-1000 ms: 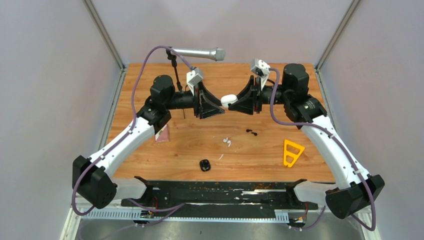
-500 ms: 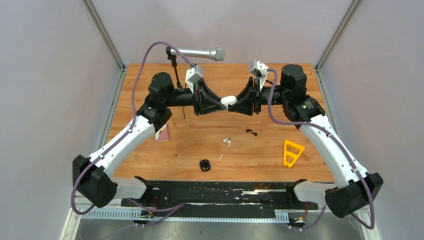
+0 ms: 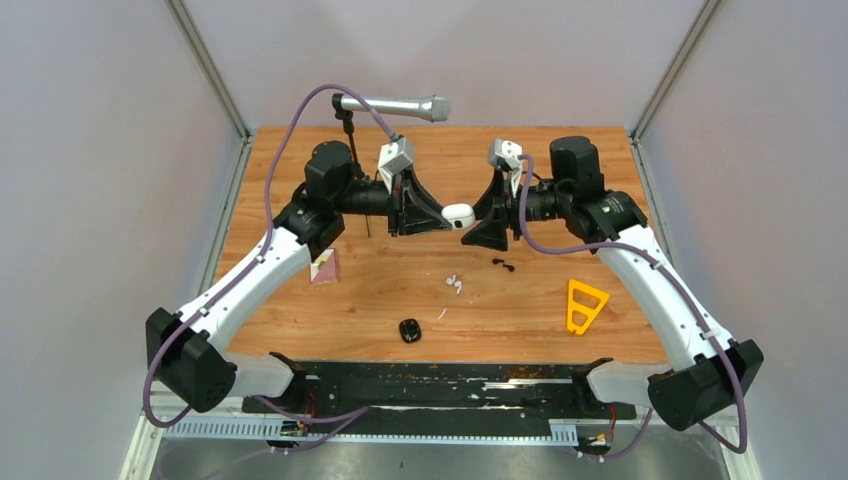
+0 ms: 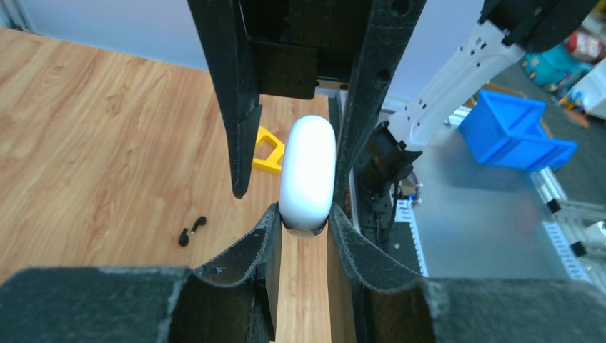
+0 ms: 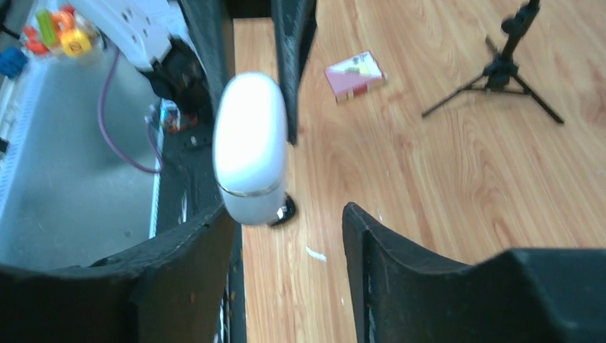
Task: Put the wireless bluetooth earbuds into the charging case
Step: Adjust the charging case.
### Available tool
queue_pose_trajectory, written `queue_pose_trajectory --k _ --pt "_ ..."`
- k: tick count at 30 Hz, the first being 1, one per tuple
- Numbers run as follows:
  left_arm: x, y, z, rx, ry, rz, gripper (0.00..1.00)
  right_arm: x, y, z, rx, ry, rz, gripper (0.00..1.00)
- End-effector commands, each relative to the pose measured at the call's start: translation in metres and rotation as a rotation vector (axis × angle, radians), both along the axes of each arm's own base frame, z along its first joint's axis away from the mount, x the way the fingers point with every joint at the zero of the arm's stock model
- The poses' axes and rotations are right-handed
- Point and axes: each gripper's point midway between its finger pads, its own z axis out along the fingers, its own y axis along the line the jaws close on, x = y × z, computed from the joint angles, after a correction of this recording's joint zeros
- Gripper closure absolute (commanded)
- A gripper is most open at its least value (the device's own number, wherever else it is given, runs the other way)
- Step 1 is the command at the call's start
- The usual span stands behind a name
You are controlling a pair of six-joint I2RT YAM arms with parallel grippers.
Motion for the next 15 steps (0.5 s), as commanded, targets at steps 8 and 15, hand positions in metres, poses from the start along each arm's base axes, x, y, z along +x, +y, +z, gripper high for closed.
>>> queue_pose_trajectory --k 8,15 --pt "-0.009 0.021 -0.041 0.227 -0.171 -0.03 1.0 -0.005 -0.008 0.007 -0.15 -0.168 0.087 0.48" --pt "-0.004 0.02 -0.039 0.261 -0.197 -0.028 1.0 -0.004 0.006 -0.01 -0.224 -0.141 0.111 0.53"
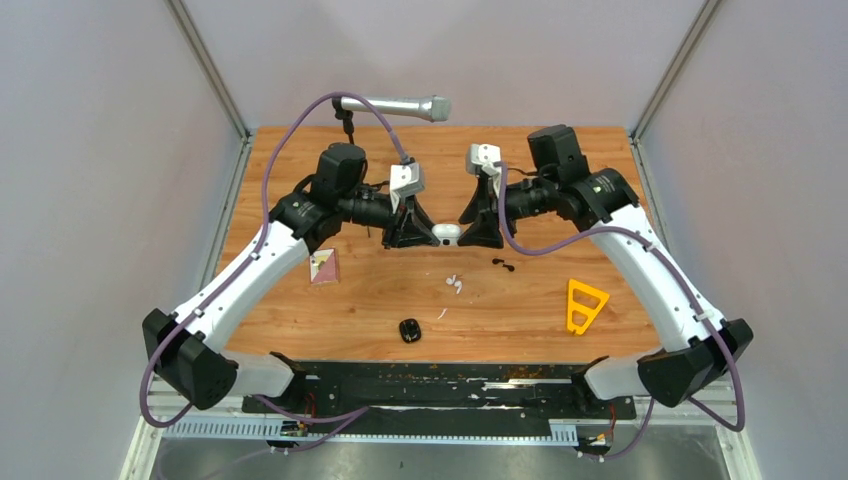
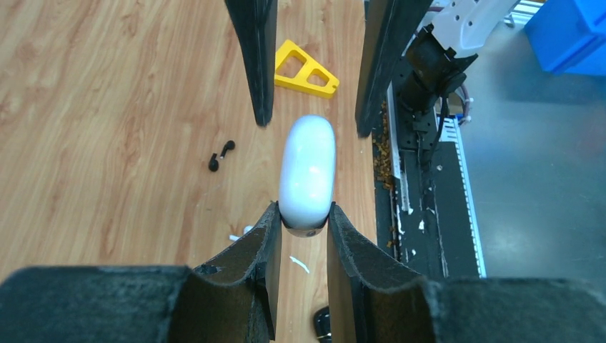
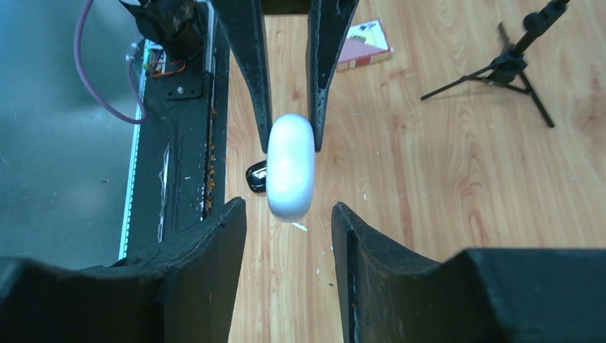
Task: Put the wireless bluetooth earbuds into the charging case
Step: Adjust the charging case.
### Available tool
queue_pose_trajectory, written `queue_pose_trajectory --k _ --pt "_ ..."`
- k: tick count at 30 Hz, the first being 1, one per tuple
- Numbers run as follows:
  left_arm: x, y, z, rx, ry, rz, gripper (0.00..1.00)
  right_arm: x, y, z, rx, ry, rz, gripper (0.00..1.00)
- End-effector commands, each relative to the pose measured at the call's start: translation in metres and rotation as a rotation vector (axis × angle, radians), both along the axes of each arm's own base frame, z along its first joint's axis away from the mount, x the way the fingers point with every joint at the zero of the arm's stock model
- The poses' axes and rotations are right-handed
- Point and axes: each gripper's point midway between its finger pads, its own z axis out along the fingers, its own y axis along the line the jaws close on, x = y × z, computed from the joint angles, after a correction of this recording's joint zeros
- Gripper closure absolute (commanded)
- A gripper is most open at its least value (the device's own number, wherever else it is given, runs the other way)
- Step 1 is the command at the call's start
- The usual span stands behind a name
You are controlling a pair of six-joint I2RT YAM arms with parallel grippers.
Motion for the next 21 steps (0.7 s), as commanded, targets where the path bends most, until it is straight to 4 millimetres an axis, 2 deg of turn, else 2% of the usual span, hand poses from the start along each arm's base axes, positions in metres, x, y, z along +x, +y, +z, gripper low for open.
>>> queue_pose_trajectory --k 1,7,14,21 --pt "0.001 -0.001 0.016 -0.007 -0.08 -0.027 1.0 0.005 0.005 -0.011 -0.062 -0.017 -0.002 0.53" --pt "0.002 -0.003 0.016 -0.013 -0.073 -0.03 1.0 0.012 0.014 -0.007 -0.04 -0.004 0.001 0.58" --pt "0.002 -0.003 0.012 0.004 -0.068 -0.035 1.0 0.005 0.023 0.01 -0.007 -0.023 0.046 0.54" --pt "0.005 -0.006 0.019 -0.013 -0.071 -0.035 1.0 0.003 0.021 -0.005 -0.045 -0.015 0.051 0.58"
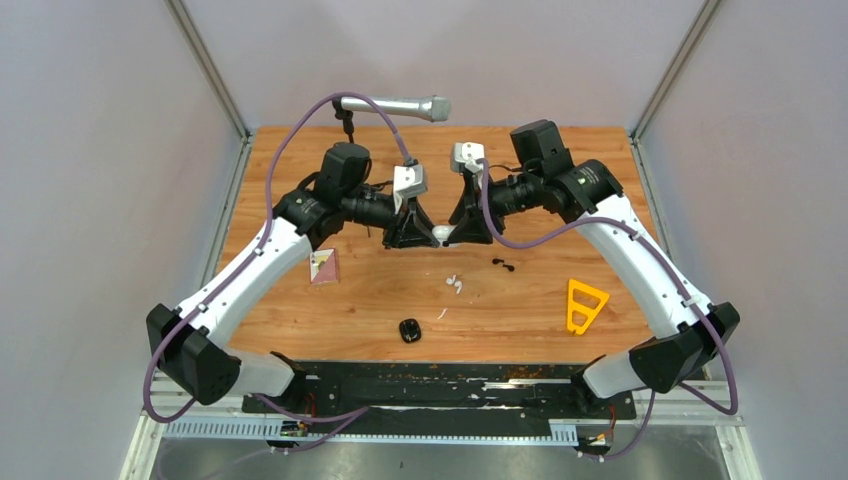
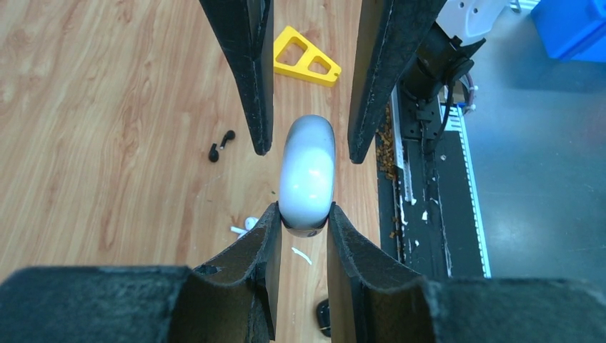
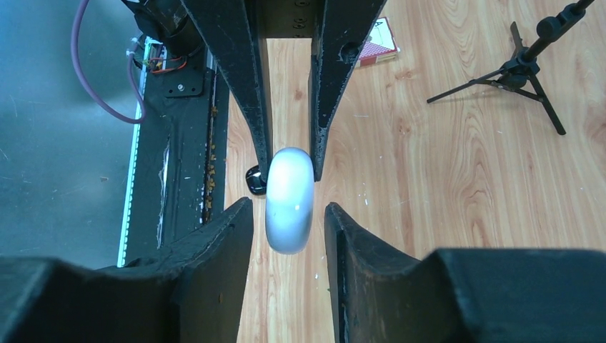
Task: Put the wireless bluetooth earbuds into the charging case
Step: Adjust the charging case.
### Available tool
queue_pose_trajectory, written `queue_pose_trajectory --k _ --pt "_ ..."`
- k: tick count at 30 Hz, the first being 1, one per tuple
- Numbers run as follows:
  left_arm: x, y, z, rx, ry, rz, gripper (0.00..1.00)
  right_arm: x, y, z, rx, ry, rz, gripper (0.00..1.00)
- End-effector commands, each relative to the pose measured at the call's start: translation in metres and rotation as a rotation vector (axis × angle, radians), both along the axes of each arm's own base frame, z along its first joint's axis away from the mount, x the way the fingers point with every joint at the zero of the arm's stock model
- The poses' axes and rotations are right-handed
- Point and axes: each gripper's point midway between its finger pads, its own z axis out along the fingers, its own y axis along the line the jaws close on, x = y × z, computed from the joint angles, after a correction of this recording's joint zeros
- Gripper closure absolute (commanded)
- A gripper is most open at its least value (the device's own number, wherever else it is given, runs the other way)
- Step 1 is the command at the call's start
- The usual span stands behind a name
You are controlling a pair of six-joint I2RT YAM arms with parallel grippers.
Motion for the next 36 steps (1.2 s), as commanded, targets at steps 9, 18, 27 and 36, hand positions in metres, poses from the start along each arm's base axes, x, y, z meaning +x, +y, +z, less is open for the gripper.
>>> queue_pose_trajectory --k 9,18,27,36 --pt "0.002 -0.009 0.028 -0.062 -0.056 -0.033 1.0 0.002 0.003 0.002 0.002 -0.033 0.022 0.82" --pt "0.011 -0.006 0.053 -0.329 -0.019 0.058 0.37 0.003 -0.001 0.042 0.16 0.047 -0.032 1.0" --pt "-0.009 -0.013 0.065 -0.438 0.096 -0.033 0.47 -0.007 -0.002 0.038 0.22 0.145 -0.054 1.0" --pt "-0.005 -0.017 0.057 -0.418 0.148 -0.027 0.53 -0.001 0.0 0.046 0.231 0.103 -0.056 1.0"
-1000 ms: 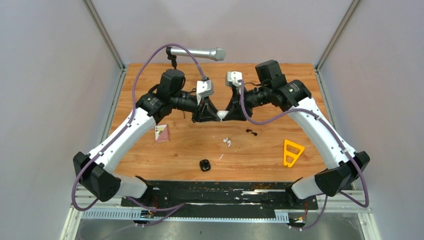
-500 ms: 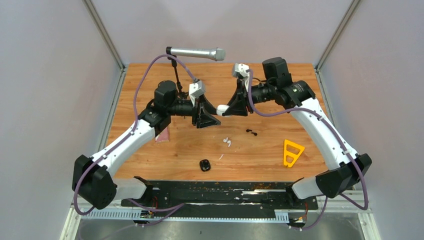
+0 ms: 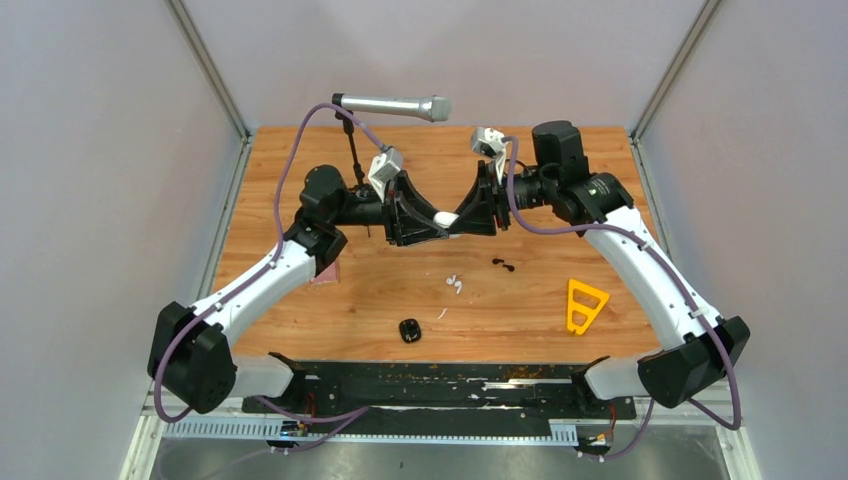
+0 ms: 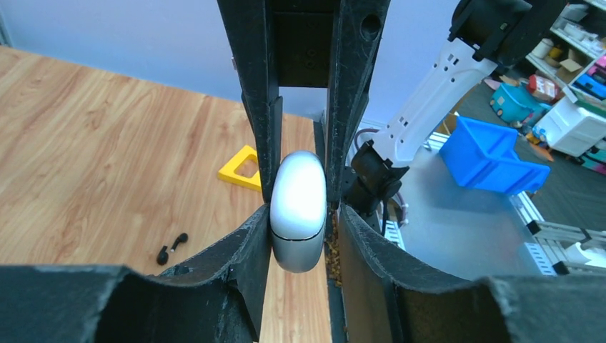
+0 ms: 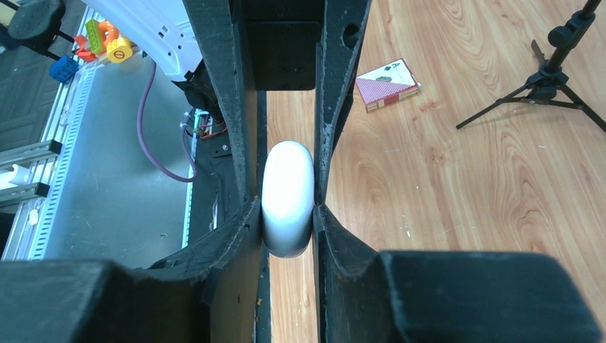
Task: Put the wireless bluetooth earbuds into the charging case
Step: Adjust the charging case.
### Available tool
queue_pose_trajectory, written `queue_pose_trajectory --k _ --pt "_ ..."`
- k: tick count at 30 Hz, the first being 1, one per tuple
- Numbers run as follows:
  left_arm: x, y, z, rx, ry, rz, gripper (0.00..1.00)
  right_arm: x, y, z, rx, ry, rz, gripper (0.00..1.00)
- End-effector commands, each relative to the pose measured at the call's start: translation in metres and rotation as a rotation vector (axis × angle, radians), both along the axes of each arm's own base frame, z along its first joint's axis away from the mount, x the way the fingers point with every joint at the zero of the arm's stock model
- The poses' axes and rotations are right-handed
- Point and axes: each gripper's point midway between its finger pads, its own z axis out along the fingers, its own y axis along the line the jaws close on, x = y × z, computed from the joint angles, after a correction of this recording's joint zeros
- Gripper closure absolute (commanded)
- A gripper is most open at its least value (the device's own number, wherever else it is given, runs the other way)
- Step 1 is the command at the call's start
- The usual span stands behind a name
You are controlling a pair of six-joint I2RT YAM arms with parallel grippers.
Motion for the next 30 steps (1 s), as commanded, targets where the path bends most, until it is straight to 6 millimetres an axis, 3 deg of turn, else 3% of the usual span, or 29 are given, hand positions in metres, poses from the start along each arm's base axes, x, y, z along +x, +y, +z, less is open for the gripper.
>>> queue_pose_trajectory --k 1,15,20,27,30 --pt "-0.004 -0.003 0.015 -0.029 -0.018 -0.032 0.53 0.001 0.002 0.029 0.06 -0.097 0.006 1.0" --pt "-0.003 -0.005 0.015 -0.042 -0.023 -0.043 0.63 0.009 -0.002 0.03 0.001 -0.186 0.005 1.0" --pt "-0.002 -0.005 0.017 -0.045 -0.025 -0.043 0.6 0.011 -0.002 0.022 -0.021 -0.18 0.0 1.0" --pt "-0.001 -0.006 0.015 -0.043 -0.02 -0.047 0.65 0.014 -0.001 0.02 -0.029 -0.188 -0.007 1.0" --pt "-0.001 -0.006 0.015 -0.043 -0.02 -0.048 0.62 0.015 -0.001 0.019 -0.034 -0.192 -0.013 1.0"
